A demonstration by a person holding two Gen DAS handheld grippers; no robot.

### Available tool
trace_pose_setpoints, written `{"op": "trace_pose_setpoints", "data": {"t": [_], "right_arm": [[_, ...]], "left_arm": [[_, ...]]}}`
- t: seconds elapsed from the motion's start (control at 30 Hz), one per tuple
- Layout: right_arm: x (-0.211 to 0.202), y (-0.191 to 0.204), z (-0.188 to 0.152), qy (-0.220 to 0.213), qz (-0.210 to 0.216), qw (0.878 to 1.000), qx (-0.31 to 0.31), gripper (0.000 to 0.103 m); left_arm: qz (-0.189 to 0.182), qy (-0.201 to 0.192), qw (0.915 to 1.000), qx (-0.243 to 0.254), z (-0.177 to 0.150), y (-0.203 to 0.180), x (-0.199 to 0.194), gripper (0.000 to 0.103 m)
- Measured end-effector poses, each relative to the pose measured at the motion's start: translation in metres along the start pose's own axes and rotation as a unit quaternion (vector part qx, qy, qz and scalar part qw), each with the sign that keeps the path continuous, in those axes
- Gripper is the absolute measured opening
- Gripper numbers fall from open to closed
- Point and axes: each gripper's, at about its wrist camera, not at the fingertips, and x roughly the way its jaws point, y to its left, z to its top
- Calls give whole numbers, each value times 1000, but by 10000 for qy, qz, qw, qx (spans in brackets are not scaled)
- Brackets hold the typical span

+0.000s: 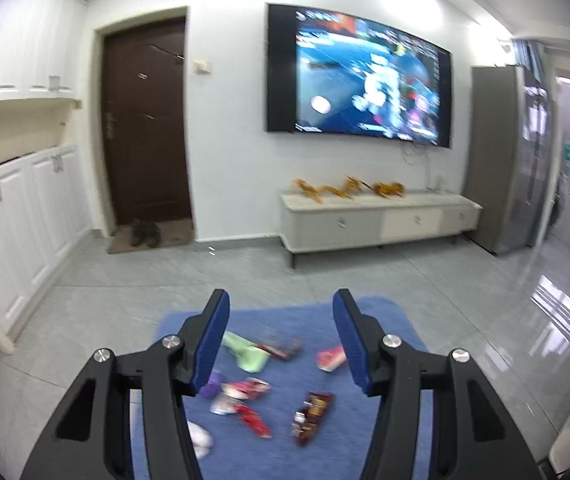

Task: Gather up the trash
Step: 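Move both grippers back over the remaining wrappers on the rug, then grasp the red-white chip wrapper with the left gripper while the right grasps the brown snack bag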

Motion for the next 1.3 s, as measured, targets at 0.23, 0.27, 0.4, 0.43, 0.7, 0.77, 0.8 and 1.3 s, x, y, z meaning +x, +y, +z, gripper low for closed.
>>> {"op": "trace_pose_setpoints", "data": {"t": [0.23,0.27,0.4,0.43,0.7,0.77,0.8,1.3], "right_arm": [[7,39,24,-80,500,9985,-210,72],[11,44,26,-81,580,9981,-200,72],[32,60,23,64,789,9967,-198,72],[42,65,19,163,856,9960,-218,72],[119,97,-22,980,1202,9877,-212,72],[144,103,-35,1253,1282,9836,-180,72],[157,106,-42,1388,1322,9813,-164,72],[307,136,-138,2991,1804,9369,128,70]], "left_arm": [[592,-241,9975,-311,24,69,-16,52],[647,-254,9970,-338,24,78,-16,52],[774,-131,9953,-570,3,106,0,52],[760,-63,9951,-627,-3,111,4,52],[-297,984,9859,-1321,-96,122,90,52],[-485,1239,9818,-1355,-116,114,112,51],[-551,1366,9798,-1350,-125,110,121,51],[-852,2619,9502,-1458,-223,70,223,41]]}}
